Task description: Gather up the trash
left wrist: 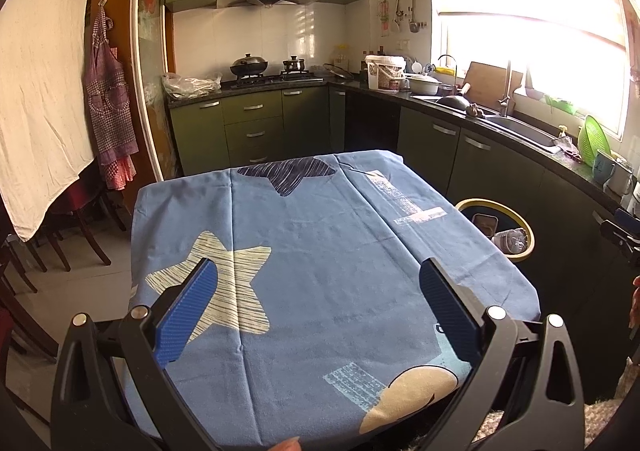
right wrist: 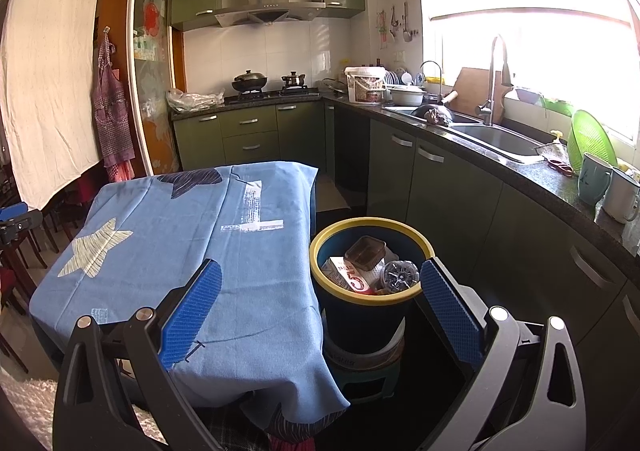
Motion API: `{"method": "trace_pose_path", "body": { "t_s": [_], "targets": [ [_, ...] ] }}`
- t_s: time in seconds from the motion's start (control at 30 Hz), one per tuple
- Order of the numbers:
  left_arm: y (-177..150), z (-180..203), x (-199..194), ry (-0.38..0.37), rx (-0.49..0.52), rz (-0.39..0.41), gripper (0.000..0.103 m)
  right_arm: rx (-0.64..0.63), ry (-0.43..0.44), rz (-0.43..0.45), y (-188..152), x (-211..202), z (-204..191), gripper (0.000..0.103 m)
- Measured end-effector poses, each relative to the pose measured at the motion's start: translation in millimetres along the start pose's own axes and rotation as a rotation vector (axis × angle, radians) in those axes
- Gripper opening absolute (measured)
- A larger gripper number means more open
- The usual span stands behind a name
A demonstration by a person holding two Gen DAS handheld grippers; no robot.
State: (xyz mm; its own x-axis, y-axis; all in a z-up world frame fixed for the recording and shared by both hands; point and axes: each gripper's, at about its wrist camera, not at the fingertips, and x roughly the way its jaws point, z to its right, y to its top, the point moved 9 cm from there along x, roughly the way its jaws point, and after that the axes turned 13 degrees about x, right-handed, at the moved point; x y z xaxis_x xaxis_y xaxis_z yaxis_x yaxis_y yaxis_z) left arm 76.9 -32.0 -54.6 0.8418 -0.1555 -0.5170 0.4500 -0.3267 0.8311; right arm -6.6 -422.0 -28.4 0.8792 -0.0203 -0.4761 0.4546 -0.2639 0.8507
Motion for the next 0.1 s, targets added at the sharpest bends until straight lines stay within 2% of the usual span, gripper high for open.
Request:
{"method": "trace_pose_path", "body": {
  "t_s": [0.1],
  "targets": [
    [-0.6, -1.9, 4.7, -0.001, -0.006, -0.005, 0.096, 0.006, 0.003, -0.006, 0.2, 4.3, 1.0, 0.098]
  ]
}}
